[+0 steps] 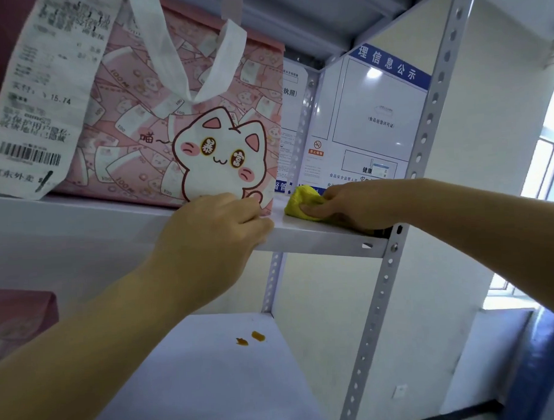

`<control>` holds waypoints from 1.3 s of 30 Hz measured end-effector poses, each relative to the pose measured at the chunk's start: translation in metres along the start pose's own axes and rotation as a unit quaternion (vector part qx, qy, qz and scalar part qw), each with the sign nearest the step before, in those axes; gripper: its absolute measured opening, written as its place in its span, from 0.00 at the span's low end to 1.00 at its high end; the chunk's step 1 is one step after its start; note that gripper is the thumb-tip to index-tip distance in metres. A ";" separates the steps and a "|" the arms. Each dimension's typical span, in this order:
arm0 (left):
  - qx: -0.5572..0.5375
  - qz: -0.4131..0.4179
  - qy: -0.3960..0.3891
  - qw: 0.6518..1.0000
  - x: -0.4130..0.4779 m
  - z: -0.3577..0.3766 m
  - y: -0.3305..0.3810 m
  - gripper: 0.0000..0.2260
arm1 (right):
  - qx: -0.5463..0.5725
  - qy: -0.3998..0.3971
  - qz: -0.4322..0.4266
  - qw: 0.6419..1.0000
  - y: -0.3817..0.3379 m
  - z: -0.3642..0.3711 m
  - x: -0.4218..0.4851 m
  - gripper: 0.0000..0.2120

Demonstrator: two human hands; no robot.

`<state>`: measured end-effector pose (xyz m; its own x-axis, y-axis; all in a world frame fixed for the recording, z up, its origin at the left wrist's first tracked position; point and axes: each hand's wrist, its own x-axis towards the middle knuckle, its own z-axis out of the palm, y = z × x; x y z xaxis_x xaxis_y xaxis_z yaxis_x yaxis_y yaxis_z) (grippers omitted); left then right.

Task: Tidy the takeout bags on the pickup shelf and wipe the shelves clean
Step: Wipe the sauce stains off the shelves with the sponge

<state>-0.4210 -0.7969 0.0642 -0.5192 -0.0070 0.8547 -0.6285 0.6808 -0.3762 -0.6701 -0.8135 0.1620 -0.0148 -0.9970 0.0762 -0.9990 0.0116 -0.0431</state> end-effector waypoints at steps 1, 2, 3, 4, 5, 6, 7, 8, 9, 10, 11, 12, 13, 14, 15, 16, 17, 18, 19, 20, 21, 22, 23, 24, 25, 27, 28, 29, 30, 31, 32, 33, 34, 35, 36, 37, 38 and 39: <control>0.000 0.002 0.002 1.000 0.000 0.001 -0.001 0.03 | 0.011 -0.003 0.010 1.000 0.000 0.000 0.004 0.25; -0.001 0.003 0.005 1.000 0.000 0.001 -0.001 0.03 | 0.008 -0.001 0.024 1.000 -0.001 0.000 0.010 0.24; -0.004 0.005 0.007 1.000 0.000 0.001 -0.002 0.04 | -0.024 0.007 0.036 0.999 -0.002 0.000 0.017 0.23; -0.007 0.006 0.009 1.000 0.000 0.000 -0.002 0.04 | -0.085 0.014 0.041 0.995 -0.003 0.001 0.023 0.24; -0.008 0.006 0.009 1.000 0.000 0.000 -0.002 0.04 | -0.149 0.015 0.044 0.988 -0.004 0.002 0.026 0.24; -0.010 0.005 0.008 1.000 -0.001 0.000 -0.002 0.05 | -0.207 0.011 0.047 0.977 -0.005 0.003 0.029 0.25; -0.011 0.002 0.007 1.000 -0.001 0.000 -0.002 0.05 | -0.243 0.007 0.054 0.968 -0.007 0.004 0.031 0.24; -0.013 -0.002 0.005 1.000 -0.002 0.000 -0.001 0.05 | -0.261 0.000 0.058 0.964 -0.007 0.004 0.032 0.23; -0.017 -0.005 0.004 1.000 -0.002 0.000 -0.001 0.05 | -0.273 -0.004 0.051 0.960 -0.006 0.004 0.033 0.23; -0.022 -0.007 0.003 1.000 -0.001 0.000 -0.001 0.06 | -0.288 -0.005 0.039 0.957 -0.007 0.005 0.032 0.23; -0.025 -0.008 0.002 1.000 -0.001 0.000 -0.001 0.06 | -0.293 0.002 0.026 0.956 -0.005 0.006 0.030 0.25; -0.025 -0.010 0.003 1.000 -0.001 0.000 -0.001 0.06 | -0.277 0.013 0.016 0.960 -0.003 0.007 0.028 0.27; -0.023 -0.011 0.003 1.000 -0.001 0.000 -0.002 0.06 | -0.251 0.029 0.006 0.967 -0.002 0.008 0.024 0.29; -0.021 -0.011 0.002 1.000 -0.001 0.000 -0.001 0.06 | -0.242 0.044 -0.016 0.969 -0.002 0.008 0.017 0.29; -0.020 -0.011 0.002 1.000 -0.002 0.000 -0.001 0.06 | -0.250 0.055 -0.046 0.966 -0.001 0.009 0.010 0.28; -0.020 -0.010 0.002 1.000 -0.001 0.000 -0.001 0.07 | -0.271 0.058 -0.083 0.957 -0.002 0.009 0.001 0.26; -0.020 -0.009 0.003 1.000 -0.001 0.000 -0.001 0.07 | -0.294 0.058 -0.117 0.947 -0.003 0.008 -0.008 0.22; -0.020 -0.009 0.004 1.000 -0.001 0.000 0.000 0.07 | -0.311 0.056 -0.139 0.939 -0.006 0.008 -0.018 0.21; -0.020 -0.009 0.005 1.000 -0.001 0.000 0.000 0.07 | -0.318 0.057 -0.157 0.933 -0.008 0.007 -0.028 0.21; -0.020 -0.010 0.005 1.000 -0.001 0.000 0.000 0.07 | -0.319 0.058 -0.165 0.931 -0.012 0.006 -0.038 0.22; -0.020 -0.010 0.005 1.000 -0.001 0.000 0.000 0.07 | -0.313 0.061 -0.169 0.933 -0.015 0.004 -0.046 0.23; -0.020 -0.011 0.005 1.000 -0.002 0.000 0.000 0.08 | -0.306 0.066 -0.167 0.935 -0.019 0.003 -0.054 0.26; -0.020 -0.012 0.006 1.000 -0.002 -0.001 0.001 0.08 | -0.303 0.075 -0.168 0.935 -0.022 0.004 -0.061 0.28; -0.020 -0.012 0.008 1.000 -0.002 -0.001 0.001 0.08 | -0.312 0.088 -0.171 0.930 -0.024 0.004 -0.068 0.26; -0.022 -0.013 0.009 1.000 -0.003 -0.001 0.001 0.08 | -0.325 0.107 -0.183 0.922 -0.024 0.006 -0.074 0.22; -0.035 -0.020 0.003 0.999 -0.005 -0.001 0.001 0.10 | -0.347 0.145 -0.199 0.905 -0.023 0.012 -0.086 0.26; -0.043 -0.024 -0.002 0.999 -0.007 -0.001 0.001 0.12 | -0.353 0.160 -0.192 0.902 -0.023 0.015 -0.093 0.29; -0.051 -0.026 -0.006 0.998 -0.009 -0.002 0.001 0.14 | -0.352 0.178 -0.183 0.901 -0.023 0.019 -0.100 0.31; -0.057 -0.025 -0.008 0.998 -0.011 -0.003 0.002 0.15 | -0.347 0.198 -0.170 0.901 -0.023 0.023 -0.107 0.33; -0.059 -0.022 -0.006 0.998 -0.015 -0.004 0.004 0.15 | -0.339 0.224 -0.159 0.900 -0.022 0.030 -0.114 0.35; -0.055 -0.018 -0.002 0.998 -0.018 -0.006 0.007 0.15 | -0.335 0.249 -0.149 0.896 -0.022 0.038 -0.122 0.36; -0.048 -0.015 0.002 0.999 -0.023 -0.008 0.010 0.14 | -0.332 0.280 -0.144 0.889 -0.022 0.047 -0.130 0.36; -0.041 -0.013 0.006 0.999 -0.029 -0.010 0.014 0.13 | -0.320 0.311 -0.139 0.884 -0.023 0.058 -0.138 0.36; -0.040 -0.011 0.011 0.999 -0.035 -0.012 0.017 0.12 | -0.299 0.340 -0.137 0.881 -0.025 0.069 -0.146 0.37; -0.044 -0.010 0.014 0.999 -0.042 -0.013 0.020 0.12 | -0.275 0.366 -0.139 0.878 -0.027 0.080 -0.153 0.37; -0.051 -0.010 0.013 0.999 -0.050 -0.015 0.024 0.12 | -0.256 0.385 -0.146 0.875 -0.029 0.091 -0.160 0.37; -0.060 -0.010 0.008 0.998 -0.058 -0.015 0.027 0.11 | -0.239 0.389 -0.154 0.876 -0.030 0.103 -0.165 0.36; -0.070 -0.012 -0.001 0.997 -0.066 -0.015 0.030 0.11 | -0.224 0.384 -0.162 0.881 -0.031 0.114 -0.170 0.36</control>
<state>-0.3970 -0.7647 0.0013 -0.5066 -0.0249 0.8618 -0.5534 0.7759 -0.3028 -0.6321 -0.6533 0.0367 0.4219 -0.6092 0.6715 -0.8697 -0.0628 0.4895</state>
